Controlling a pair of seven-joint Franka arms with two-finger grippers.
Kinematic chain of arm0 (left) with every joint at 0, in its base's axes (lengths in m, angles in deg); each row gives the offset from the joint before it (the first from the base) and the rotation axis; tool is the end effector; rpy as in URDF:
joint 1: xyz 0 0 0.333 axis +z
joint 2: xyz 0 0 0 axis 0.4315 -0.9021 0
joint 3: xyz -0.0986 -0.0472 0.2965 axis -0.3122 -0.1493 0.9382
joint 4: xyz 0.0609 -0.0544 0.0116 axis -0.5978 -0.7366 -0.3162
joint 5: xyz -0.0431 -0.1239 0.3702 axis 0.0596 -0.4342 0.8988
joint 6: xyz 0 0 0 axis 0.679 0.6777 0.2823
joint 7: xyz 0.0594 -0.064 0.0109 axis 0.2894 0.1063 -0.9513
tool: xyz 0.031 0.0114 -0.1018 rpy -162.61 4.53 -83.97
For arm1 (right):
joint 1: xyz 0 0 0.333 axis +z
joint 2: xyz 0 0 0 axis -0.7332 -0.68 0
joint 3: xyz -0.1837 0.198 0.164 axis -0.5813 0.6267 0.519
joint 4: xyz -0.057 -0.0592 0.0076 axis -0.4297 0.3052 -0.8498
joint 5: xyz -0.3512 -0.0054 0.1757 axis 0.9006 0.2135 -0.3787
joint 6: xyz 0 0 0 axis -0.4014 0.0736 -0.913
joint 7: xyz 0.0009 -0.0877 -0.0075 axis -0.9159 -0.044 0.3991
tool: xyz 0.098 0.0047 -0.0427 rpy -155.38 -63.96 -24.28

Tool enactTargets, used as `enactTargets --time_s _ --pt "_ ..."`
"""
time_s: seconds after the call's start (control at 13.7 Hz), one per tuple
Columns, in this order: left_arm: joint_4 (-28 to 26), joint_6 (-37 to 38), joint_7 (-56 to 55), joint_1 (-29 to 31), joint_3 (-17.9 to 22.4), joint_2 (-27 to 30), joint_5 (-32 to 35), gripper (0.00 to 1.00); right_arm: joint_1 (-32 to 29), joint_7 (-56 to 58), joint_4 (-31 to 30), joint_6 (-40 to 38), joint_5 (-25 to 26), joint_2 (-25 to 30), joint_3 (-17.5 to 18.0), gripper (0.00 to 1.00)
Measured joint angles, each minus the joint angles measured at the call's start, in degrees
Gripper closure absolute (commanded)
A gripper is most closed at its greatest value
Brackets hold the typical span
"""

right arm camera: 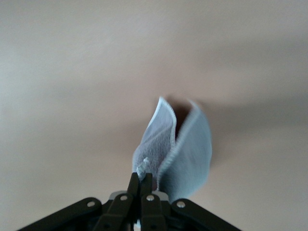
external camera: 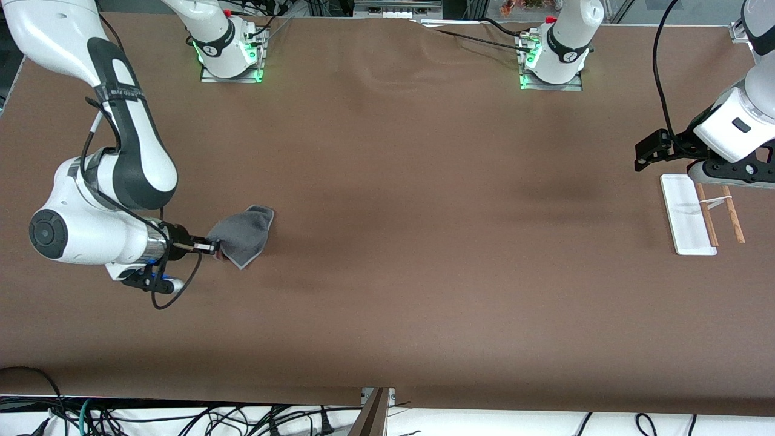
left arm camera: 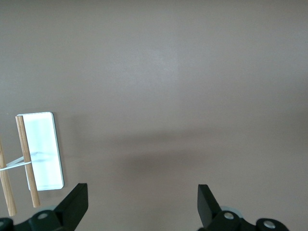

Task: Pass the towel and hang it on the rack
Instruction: 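Lift the grey towel with the right gripper toward the table middle, then hold the towel up with the right gripper while the left gripper reaches it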

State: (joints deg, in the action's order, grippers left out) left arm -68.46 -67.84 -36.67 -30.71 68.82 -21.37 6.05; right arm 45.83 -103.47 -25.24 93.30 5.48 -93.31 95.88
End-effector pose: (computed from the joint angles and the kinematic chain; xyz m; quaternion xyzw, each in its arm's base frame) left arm 0.5652 -0.0233 0.5754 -0.9993 0.0366 0.0092 0.0003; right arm 0.6889 0.1147 0.3539 -0.9812 0.1123 0.1185 0.1025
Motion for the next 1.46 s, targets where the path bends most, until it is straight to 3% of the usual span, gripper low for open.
enactTargets --time_s 0.37,0.8,1.17,1.46 --pt "0.0 0.0 0.0 0.0 0.0 0.0 0.0 0.0 0.3 -20.5 5.2 -6.0 -1.8 0.0 9.9 0.98" --pt "1.4 1.1 0.0 0.1 0.1 -0.5 -0.4 0.0 1.2 -45.9 10.2 -5.3 -16.8 0.0 17.3 0.99" --pt "5.0 4.0 0.0 1.2 0.6 -3.1 -4.6 0.0 6.6 -62.3 10.7 6.4 -25.3 -0.1 21.2 0.99" --pt "5.3 7.0 0.3 1.8 0.6 -4.3 -9.9 0.0 9.9 -68.0 10.8 14.1 -27.7 -0.3 21.4 0.99"
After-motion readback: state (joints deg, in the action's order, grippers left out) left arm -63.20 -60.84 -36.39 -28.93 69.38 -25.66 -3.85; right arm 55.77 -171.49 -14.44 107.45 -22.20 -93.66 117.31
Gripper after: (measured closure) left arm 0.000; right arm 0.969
